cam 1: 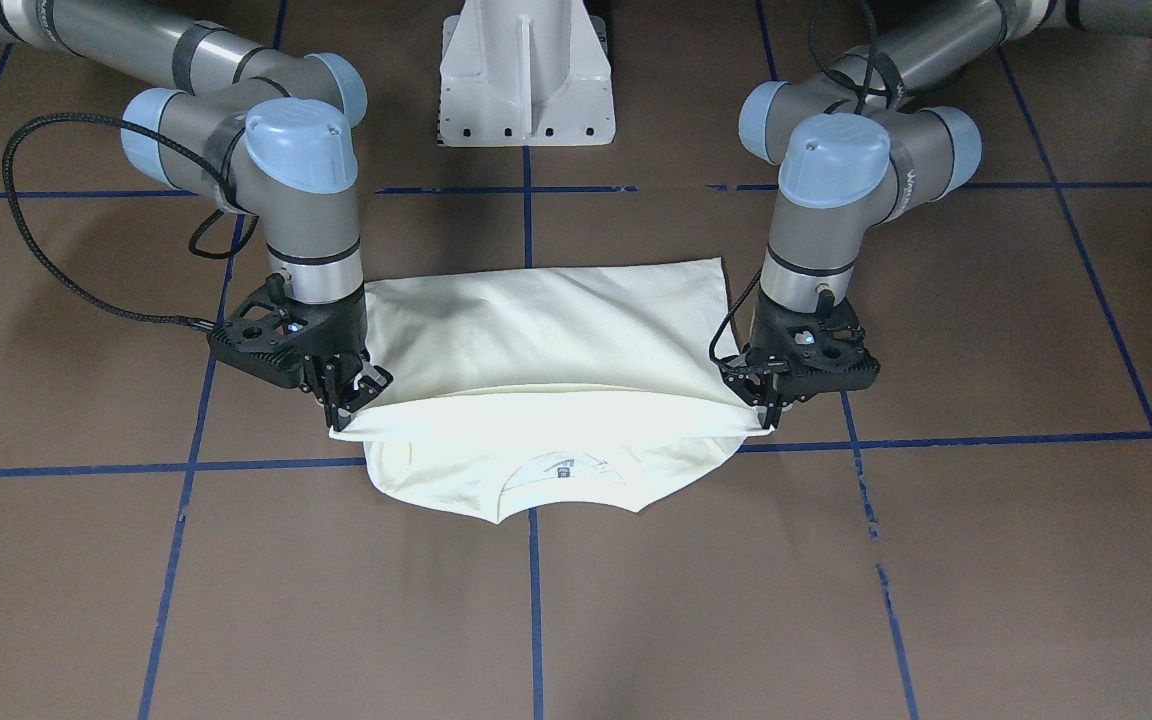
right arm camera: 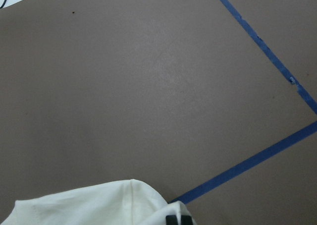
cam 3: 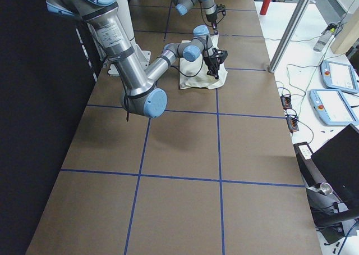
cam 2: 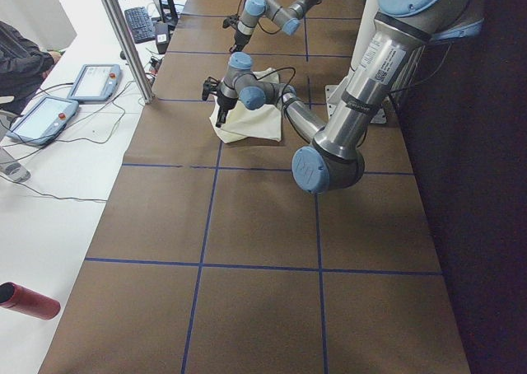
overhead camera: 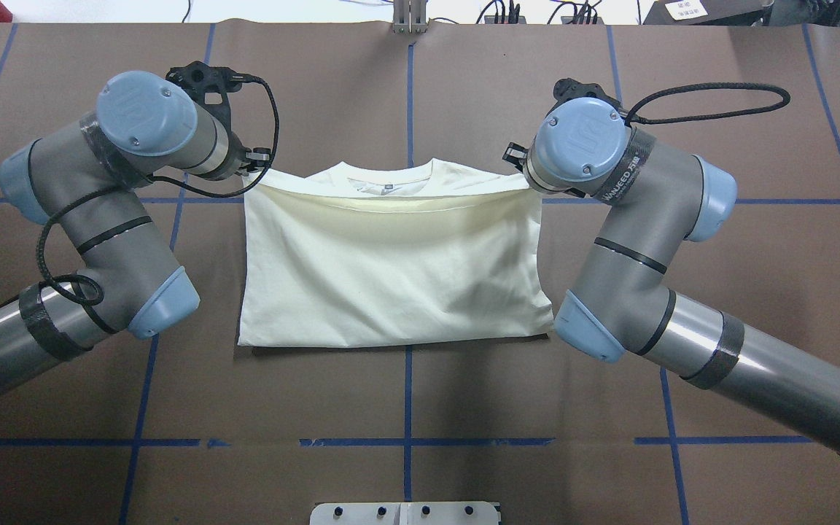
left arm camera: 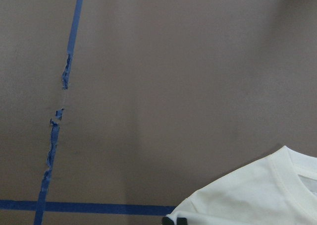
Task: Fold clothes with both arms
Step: 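Lay the hem down near the collar and open both grippers, then lower the left gripper to the folded shirt's side edge while the right arm holds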
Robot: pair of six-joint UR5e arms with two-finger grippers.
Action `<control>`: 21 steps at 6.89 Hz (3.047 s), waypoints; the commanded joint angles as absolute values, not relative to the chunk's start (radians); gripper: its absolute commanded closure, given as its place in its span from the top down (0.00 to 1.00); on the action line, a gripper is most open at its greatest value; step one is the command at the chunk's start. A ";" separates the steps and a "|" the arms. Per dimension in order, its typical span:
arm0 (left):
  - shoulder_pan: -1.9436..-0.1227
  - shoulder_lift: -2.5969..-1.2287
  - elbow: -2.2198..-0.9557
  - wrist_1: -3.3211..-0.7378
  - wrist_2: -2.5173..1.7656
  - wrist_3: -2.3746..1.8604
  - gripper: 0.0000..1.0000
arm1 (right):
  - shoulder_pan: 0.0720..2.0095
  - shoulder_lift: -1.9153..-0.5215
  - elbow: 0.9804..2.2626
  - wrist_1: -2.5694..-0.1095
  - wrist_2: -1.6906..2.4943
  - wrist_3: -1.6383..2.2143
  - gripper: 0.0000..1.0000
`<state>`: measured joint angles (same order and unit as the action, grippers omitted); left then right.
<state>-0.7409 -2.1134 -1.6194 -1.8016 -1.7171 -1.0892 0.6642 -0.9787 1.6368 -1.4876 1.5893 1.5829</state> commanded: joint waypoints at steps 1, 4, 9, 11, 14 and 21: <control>-0.739 -2.115 -1.609 -1.804 -1.717 -1.089 0.00 | 0.672 -0.979 1.599 -1.486 1.586 1.577 0.00; -0.736 -2.109 -1.621 -1.815 -1.717 -1.006 1.00 | 0.663 -0.960 1.588 -1.490 1.583 1.542 1.00; -0.628 -1.818 -1.888 -2.005 -1.749 -1.088 1.00 | 0.672 -0.966 1.680 -1.485 1.618 1.417 1.00; -0.527 -1.691 -1.862 -2.217 -1.688 -1.189 0.70 | 0.672 -0.966 1.681 -1.485 1.617 1.417 1.00; -0.456 -1.684 -1.838 -2.293 -1.684 -1.276 0.64 | 0.672 -0.968 1.681 -1.485 1.617 1.417 1.00; -0.397 -1.697 -1.822 -2.315 -1.681 -1.307 0.26 | 0.672 -0.969 1.680 -1.485 1.617 1.417 1.00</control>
<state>-0.4007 -1.6954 -1.8234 -2.3152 -1.6824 -1.3049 0.6719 -0.9694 1.6799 -1.4849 1.6168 1.4174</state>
